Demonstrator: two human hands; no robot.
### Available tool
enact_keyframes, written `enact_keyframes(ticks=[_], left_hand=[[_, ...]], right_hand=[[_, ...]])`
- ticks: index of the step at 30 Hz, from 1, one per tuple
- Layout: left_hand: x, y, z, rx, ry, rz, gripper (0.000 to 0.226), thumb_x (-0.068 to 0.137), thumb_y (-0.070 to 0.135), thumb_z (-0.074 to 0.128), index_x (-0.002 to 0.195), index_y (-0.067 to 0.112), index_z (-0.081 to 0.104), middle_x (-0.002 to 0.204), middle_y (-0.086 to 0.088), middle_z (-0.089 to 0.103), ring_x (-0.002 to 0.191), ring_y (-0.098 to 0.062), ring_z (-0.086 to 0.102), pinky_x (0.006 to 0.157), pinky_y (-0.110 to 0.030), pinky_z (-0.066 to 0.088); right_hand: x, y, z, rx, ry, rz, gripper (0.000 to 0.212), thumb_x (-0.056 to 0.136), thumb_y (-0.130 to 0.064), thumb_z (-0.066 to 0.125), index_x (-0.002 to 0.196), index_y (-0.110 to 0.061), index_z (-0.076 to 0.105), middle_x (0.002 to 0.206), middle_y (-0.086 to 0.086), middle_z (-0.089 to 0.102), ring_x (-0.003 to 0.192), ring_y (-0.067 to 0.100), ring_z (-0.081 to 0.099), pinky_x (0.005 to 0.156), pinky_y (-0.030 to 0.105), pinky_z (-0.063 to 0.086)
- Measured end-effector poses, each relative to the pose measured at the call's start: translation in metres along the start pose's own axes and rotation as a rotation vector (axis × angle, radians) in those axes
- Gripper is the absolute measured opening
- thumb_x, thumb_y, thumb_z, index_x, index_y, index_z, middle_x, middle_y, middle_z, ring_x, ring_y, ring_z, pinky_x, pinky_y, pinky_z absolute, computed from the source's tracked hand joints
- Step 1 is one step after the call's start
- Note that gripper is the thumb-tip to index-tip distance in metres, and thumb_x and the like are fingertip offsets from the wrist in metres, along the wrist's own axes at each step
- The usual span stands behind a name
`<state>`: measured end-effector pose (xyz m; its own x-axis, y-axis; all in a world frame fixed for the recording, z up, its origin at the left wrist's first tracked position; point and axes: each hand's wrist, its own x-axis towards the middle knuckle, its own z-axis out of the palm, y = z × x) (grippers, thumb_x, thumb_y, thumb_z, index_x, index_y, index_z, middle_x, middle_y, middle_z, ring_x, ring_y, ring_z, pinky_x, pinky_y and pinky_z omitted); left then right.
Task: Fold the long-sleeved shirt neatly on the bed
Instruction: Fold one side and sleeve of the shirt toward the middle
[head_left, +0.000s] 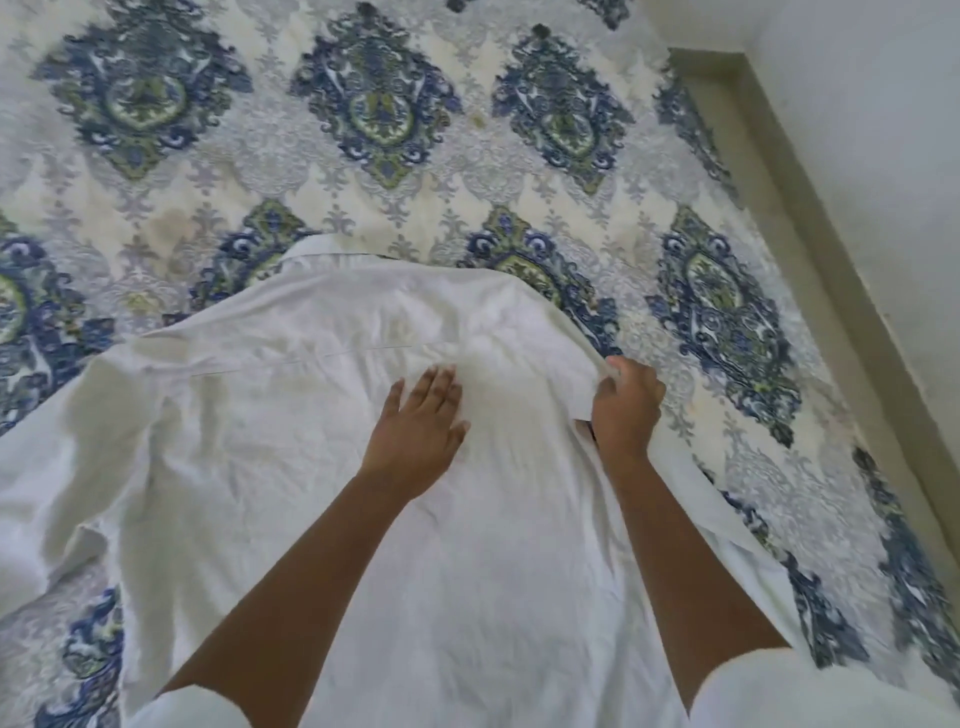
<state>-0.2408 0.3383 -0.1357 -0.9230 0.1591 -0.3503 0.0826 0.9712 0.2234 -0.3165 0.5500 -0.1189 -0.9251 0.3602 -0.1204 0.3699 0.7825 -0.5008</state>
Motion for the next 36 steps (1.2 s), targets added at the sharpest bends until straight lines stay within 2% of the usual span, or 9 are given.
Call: enact_keyframes(ticks=[7,10,13,18,21,25,28,31,36], left_hand=[[0.037,0.078,-0.010,-0.229,-0.051,0.092,0.055,0.101,0.034,0.026,0.150,0.012,0.012,0.159,-0.003,0.007,0.145,-0.017,0.012,0.115,-0.037,0.020],[0.054,0.098,-0.016,-0.627,0.096,-0.076,0.042,0.099,0.020,0.035,0.138,0.006,0.038,0.144,-0.014,0.042,0.128,-0.028,0.041,0.102,-0.037,0.035],[0.065,0.113,-0.028,-0.918,0.364,-0.314,0.037,0.095,0.008,0.036,0.128,0.009,0.050,0.127,-0.011,0.055,0.115,-0.026,0.052,0.096,-0.036,0.041],[0.097,0.106,-0.049,-0.513,0.350,-0.132,0.049,0.094,0.003,0.034,0.141,0.017,0.038,0.116,-0.013,0.055,0.110,-0.027,0.050,0.090,-0.040,0.045],[0.114,0.095,-0.053,-0.223,0.149,-0.125,0.057,0.094,0.005,0.033,0.145,0.029,0.029,0.116,-0.013,0.055,0.110,-0.029,0.049,0.088,-0.044,0.047],[0.123,0.089,-0.054,-0.186,0.095,-0.134,0.051,0.097,0.013,0.030,0.145,0.031,0.030,0.106,-0.016,0.063,0.097,-0.030,0.058,0.077,-0.040,0.049],[0.129,0.090,-0.060,-0.239,0.124,-0.139,0.041,0.100,0.023,0.025,0.139,0.023,0.039,0.112,-0.016,0.063,0.102,-0.031,0.058,0.083,-0.038,0.045],[0.138,0.089,-0.070,-0.366,0.110,-0.168,0.042,0.101,0.037,0.023,0.135,0.021,0.043,0.111,-0.016,0.064,0.102,-0.031,0.059,0.092,-0.040,0.042],[0.161,0.081,-0.078,-0.268,-0.067,-0.201,0.028,0.092,0.018,0.048,0.119,0.014,0.055,0.076,0.000,0.058,0.060,-0.017,0.055,0.074,-0.031,0.046]], right_hand=[[0.041,0.046,-0.038,-0.206,-0.457,0.054,0.029,0.084,-0.021,0.062,0.112,-0.014,0.059,0.112,0.009,0.061,0.108,0.029,0.055,0.095,0.039,0.041],[0.051,0.044,-0.047,-0.233,-0.139,-0.128,0.003,0.085,-0.012,0.052,0.083,-0.014,0.053,0.080,0.006,0.053,0.081,0.024,0.053,0.066,0.030,0.040],[0.045,0.042,-0.049,-0.214,0.251,-0.403,0.010,0.085,-0.008,0.053,0.091,-0.007,0.061,0.080,0.008,0.058,0.063,0.019,0.050,0.049,0.022,0.037],[-0.013,0.069,-0.021,-0.320,-0.090,-0.794,0.016,0.073,-0.014,0.071,0.090,-0.014,0.070,0.075,0.004,0.062,0.057,0.018,0.059,0.045,0.027,0.052],[-0.023,0.080,-0.022,-0.096,-0.314,-0.621,0.018,0.089,-0.019,0.054,0.101,-0.012,0.067,0.096,0.005,0.062,0.083,0.021,0.062,0.064,0.027,0.049],[-0.002,0.065,-0.028,0.122,-0.166,-0.164,0.027,0.094,-0.014,0.049,0.120,-0.008,0.052,0.122,0.012,0.051,0.098,0.030,0.060,0.080,0.037,0.049],[0.016,0.053,-0.028,0.068,-0.313,-0.022,0.041,0.093,-0.016,0.053,0.133,-0.012,0.043,0.132,0.012,0.048,0.105,0.031,0.060,0.086,0.036,0.048],[0.030,0.050,-0.028,0.075,-0.388,-0.025,0.026,0.090,-0.010,0.055,0.115,-0.010,0.062,0.115,0.008,0.066,0.095,0.025,0.064,0.080,0.034,0.051],[0.072,0.035,-0.039,0.085,-0.103,-0.080,0.022,0.088,0.001,0.047,0.092,-0.006,0.068,0.090,0.012,0.069,0.066,0.021,0.058,0.048,0.021,0.041]])
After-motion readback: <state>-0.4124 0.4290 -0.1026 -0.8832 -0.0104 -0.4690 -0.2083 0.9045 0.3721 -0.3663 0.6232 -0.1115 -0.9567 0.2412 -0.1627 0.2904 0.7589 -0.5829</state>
